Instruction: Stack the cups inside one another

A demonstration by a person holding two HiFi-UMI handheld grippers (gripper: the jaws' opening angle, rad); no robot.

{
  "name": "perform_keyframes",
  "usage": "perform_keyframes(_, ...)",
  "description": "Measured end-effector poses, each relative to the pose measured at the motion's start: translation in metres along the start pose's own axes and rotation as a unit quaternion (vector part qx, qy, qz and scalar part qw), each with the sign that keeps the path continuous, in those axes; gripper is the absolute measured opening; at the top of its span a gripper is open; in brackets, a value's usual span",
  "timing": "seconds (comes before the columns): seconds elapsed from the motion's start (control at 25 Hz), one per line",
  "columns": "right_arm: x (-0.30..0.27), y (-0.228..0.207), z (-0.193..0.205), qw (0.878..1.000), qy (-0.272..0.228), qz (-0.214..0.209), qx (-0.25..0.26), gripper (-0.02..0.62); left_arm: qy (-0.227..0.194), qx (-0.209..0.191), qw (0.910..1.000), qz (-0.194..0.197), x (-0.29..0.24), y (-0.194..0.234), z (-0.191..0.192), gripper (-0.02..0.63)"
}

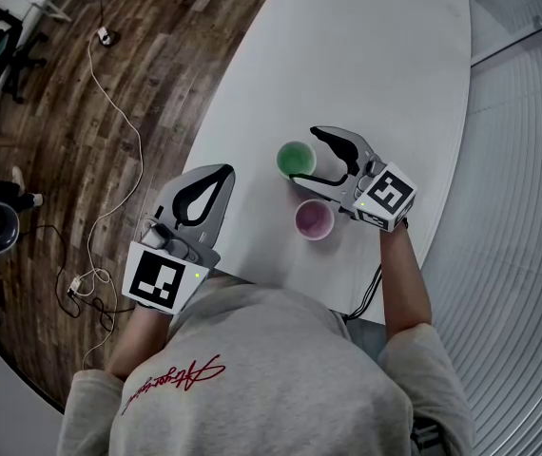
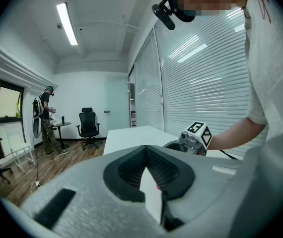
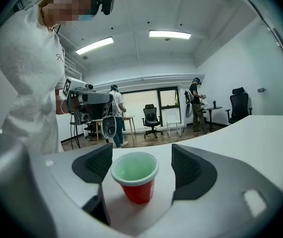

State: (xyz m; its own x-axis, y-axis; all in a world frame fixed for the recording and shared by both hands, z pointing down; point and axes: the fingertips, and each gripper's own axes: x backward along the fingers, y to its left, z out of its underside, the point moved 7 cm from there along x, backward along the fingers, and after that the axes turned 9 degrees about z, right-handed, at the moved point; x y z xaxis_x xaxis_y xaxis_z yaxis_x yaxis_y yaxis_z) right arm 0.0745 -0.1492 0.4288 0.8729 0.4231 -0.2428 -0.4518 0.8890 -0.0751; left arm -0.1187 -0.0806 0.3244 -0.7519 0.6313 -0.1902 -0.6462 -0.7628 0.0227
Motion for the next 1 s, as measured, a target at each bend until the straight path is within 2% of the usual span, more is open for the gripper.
perform_keyframes(1.0,0.031,0.021,-0.024,0.998,-0.035,0.046,0.007,0.357,-0.013,-0.009,0.9995,0.027,-0.003,-0.009,-0.005,-0.006)
